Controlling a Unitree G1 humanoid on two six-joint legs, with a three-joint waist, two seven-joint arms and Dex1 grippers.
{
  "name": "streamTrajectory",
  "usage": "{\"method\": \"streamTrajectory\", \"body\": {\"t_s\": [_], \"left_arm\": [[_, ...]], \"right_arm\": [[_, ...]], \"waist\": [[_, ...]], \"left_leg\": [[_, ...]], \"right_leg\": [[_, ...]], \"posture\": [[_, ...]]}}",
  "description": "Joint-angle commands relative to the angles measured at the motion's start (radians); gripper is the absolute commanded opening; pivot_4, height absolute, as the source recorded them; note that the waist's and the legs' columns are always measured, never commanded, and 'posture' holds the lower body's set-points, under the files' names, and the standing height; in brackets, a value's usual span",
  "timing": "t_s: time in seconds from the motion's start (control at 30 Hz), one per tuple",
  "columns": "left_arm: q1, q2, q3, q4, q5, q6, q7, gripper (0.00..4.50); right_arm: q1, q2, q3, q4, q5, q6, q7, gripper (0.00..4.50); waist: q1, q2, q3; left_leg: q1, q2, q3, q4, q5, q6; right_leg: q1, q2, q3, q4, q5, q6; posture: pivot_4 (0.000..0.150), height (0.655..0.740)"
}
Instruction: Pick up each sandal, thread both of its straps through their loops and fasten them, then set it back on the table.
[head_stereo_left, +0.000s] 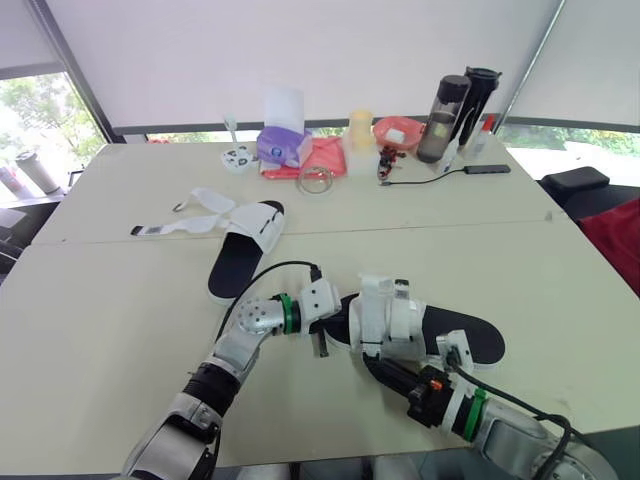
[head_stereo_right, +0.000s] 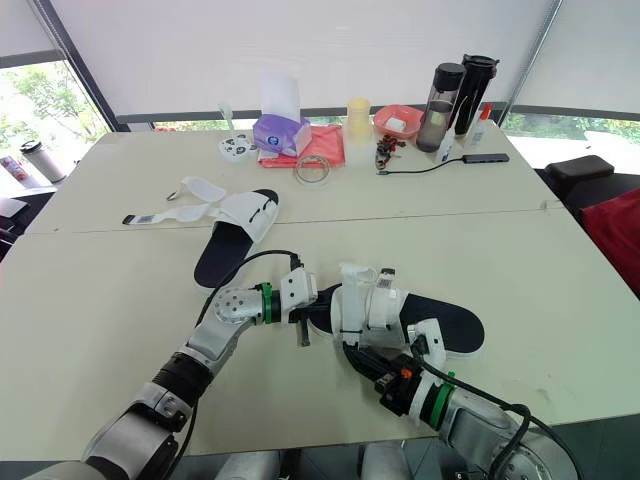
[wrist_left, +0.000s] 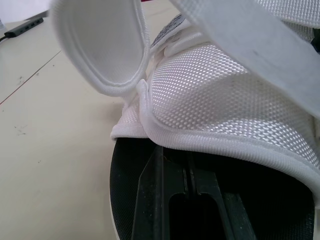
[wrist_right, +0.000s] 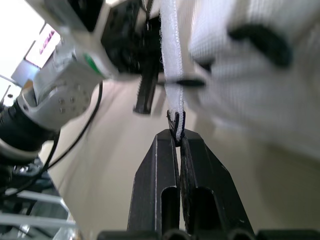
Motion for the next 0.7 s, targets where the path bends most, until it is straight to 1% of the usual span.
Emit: {"method": "streamTrajectory", "body": {"t_s": [0.03, 0.17, 0.3, 0.43, 0.6, 0.7], "left_arm": [[0.032, 0.013, -0.025, 0.059, 0.042, 0.028, -0.007, 0.00], [0.035, 0.014, -0.026, 0.059, 0.042, 0.028, -0.009, 0.00], [0.052, 0.018, -0.032, 0.040, 0.040, 0.036, -0.014, 0.00], [0.075, 0.030, -0.038, 0.011, 0.040, 0.049, -0.024, 0.00], [0.079, 0.045, -0.041, -0.007, 0.038, 0.063, -0.043, 0.00], [0.070, 0.042, -0.043, 0.000, 0.039, 0.064, -0.049, 0.00]], "right_arm": [[0.027, -0.034, 0.027, -0.023, -0.017, 0.015, 0.043, 0.05], [0.069, -0.124, 0.055, -0.041, -0.051, 0.031, 0.108, 0.05], [0.122, -0.198, 0.071, -0.082, -0.044, 0.042, 0.175, 0.05], [0.153, -0.227, 0.089, -0.098, -0.069, 0.032, 0.189, 0.05], [0.185, -0.264, 0.118, -0.131, -0.111, 0.018, 0.211, 0.05], [0.185, -0.258, 0.100, -0.146, -0.107, 0.007, 0.201, 0.05]], "waist": [[0.000, 0.000, 0.000], [0.001, 0.000, -0.001], [0.001, -0.002, -0.001], [0.001, -0.005, -0.003], [0.001, -0.005, -0.004], [0.003, -0.005, -0.005]], "left_leg": [[0.000, 0.000, 0.000, 0.000, 0.000, 0.000], [0.000, 0.000, 0.000, 0.000, 0.000, 0.000], [0.001, 0.000, 0.000, 0.000, 0.000, 0.000], [0.002, 0.000, 0.000, -0.001, 0.000, 0.000], [0.002, 0.000, 0.000, -0.001, -0.001, 0.001], [0.002, 0.000, 0.000, -0.001, -0.002, 0.001]], "right_leg": [[0.000, 0.000, 0.000, 0.000, 0.000, 0.000], [0.001, 0.000, 0.000, 0.000, 0.000, 0.000], [0.002, 0.000, 0.000, 0.000, 0.000, 0.000], [0.002, 0.000, 0.000, 0.000, -0.001, 0.001], [0.002, 0.000, 0.000, -0.001, -0.002, 0.001], [0.002, -0.001, 0.000, -0.001, -0.002, 0.002]], "posture": [[0.150, 0.7400], [0.150, 0.7400], [0.150, 0.7400], [0.150, 0.7400], [0.150, 0.7400], [0.150, 0.7400]]}}
